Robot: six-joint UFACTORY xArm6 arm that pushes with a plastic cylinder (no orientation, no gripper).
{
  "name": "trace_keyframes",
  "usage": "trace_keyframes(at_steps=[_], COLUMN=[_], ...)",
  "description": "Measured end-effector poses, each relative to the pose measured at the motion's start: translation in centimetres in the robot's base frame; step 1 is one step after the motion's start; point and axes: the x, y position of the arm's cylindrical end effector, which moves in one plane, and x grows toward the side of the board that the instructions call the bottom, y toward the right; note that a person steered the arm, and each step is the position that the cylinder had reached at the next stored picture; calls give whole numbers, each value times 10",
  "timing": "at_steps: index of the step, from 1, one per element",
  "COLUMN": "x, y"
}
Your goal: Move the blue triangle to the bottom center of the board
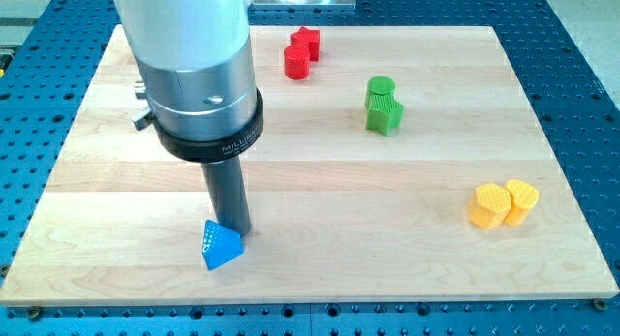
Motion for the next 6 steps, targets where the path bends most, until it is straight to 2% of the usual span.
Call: trace_keyframes(at_steps=[1, 2, 4, 5, 6], x=[-32, 25, 33, 3, -74], y=[-47, -81, 27, -40, -170])
